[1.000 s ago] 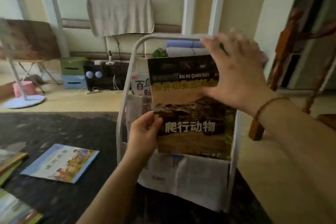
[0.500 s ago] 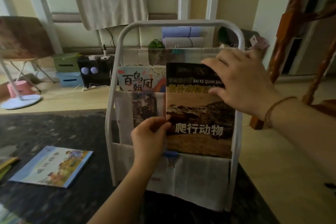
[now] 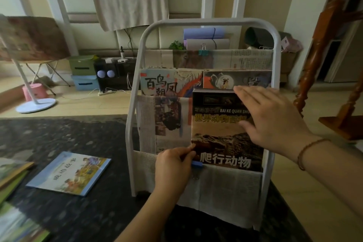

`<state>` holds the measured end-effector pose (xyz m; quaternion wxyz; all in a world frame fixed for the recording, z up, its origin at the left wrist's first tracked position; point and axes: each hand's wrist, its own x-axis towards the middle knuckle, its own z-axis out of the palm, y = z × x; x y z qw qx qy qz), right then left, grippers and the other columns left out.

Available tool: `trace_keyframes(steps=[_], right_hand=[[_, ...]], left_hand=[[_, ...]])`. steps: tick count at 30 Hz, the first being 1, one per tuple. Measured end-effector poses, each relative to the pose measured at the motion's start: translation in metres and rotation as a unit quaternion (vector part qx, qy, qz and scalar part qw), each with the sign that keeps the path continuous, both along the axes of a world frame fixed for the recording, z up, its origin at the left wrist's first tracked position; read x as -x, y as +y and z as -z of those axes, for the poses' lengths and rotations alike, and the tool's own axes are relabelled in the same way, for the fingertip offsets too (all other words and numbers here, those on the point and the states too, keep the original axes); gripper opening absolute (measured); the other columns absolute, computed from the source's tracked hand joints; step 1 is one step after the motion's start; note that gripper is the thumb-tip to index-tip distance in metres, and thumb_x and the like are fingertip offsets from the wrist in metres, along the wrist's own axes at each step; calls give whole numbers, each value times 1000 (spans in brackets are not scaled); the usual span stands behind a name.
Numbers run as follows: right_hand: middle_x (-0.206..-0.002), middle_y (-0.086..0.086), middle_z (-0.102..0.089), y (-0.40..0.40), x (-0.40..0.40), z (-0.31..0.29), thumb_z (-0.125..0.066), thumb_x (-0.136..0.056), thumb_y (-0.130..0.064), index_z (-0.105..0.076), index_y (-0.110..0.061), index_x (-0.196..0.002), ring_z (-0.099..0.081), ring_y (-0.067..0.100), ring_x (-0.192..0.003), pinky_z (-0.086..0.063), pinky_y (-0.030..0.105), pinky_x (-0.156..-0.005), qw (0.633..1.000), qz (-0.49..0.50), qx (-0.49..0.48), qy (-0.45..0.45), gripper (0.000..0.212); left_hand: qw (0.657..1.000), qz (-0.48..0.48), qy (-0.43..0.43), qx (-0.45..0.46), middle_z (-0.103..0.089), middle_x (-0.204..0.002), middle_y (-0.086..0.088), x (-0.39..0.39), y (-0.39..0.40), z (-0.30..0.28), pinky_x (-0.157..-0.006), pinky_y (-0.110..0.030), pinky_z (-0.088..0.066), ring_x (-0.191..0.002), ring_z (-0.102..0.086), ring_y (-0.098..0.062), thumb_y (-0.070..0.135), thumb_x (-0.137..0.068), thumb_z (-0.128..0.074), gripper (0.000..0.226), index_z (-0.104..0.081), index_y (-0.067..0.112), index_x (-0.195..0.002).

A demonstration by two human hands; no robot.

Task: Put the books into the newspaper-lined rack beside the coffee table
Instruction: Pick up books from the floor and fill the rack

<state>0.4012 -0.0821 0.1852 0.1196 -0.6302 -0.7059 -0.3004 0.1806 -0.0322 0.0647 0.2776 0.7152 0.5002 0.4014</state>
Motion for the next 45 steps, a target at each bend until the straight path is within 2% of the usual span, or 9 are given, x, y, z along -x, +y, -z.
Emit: trace_keyframes(steps=[8,13,18,22,30,34,36,39,45], right_hand=[[-160,11,-15,1,29,42,-47,-82,-40,-17,-15,-155,-12,35,-148,-19,62,-113,994,-45,-57,78,82],[-144,14,-46,-12,146,121,-49,-88,-38,-56,-10,-131,-39,37,-135,-34,55,-109,941,-297,-25,159,52],[-136,-25,-38,-7,290,174,-45,-90,-59,-56,-29,-131,-43,8,-132,-22,10,-108,880,-334,239,237,52],[-148,-17,-32,9,391,206,-50,-91,-58,-34,-26,-148,-20,6,-140,-19,19,-114,840,-264,385,276,67],[-130,7,-41,44,461,204,-53,-93,-48,-47,-14,-126,-49,25,-118,-45,38,-90,844,-72,414,333,48],[-131,5,-44,55,459,195,-50,-95,-45,-50,-18,-124,-55,26,-115,-46,37,-83,863,-23,432,261,40],[-127,4,-50,57,455,193,-51,-95,-43,-51,-19,-122,-58,25,-112,-47,36,-83,856,-13,439,272,36],[-108,1,-62,61,438,190,-58,-91,-42,-59,-19,-104,-61,20,-99,-52,39,-88,817,-10,472,332,26],[-95,-5,-63,50,395,181,-73,-84,-30,-66,-20,-102,-60,8,-89,-53,25,-81,749,-75,506,422,22]], left_hand=[[988,28,89,-125,-46,-145,17,75,-15,14,-114,-18,-28,-135,-36,4,34,-94,-60,40,-56,32,-133],[974,-102,199,-43,-53,-141,6,217,-22,51,-112,-27,-34,-132,-44,-13,34,-91,-63,37,-64,24,-126],[898,-320,295,66,-60,-126,10,352,-72,73,-97,-29,-41,-119,-51,-17,40,-94,-56,30,-67,29,-119],[880,-295,344,143,-56,-126,11,389,-108,91,-92,-29,-46,-115,-55,-16,50,-92,-50,33,-64,30,-114],[912,-285,226,188,-53,-132,8,370,-110,83,-99,-31,-46,-125,-51,-15,44,-91,-59,29,-65,24,-110],[926,-297,19,230,-35,-156,3,364,-105,74,-113,-30,-34,-143,-34,-15,44,-86,-69,49,-58,29,-131],[884,-326,-232,240,-40,-153,-3,363,-100,72,-104,-41,-47,-133,-48,-21,38,-80,-77,52,-53,40,-126],[734,-354,-535,222,-61,-126,-9,364,-92,74,-73,-43,-56,-100,-68,-27,7,-87,-69,59,-40,29,-134],[737,-303,-531,290,-73,-96,-21,343,-89,76,-60,-45,-59,-73,-73,-34,-8,-95,-44,29,-57,1,-119]])
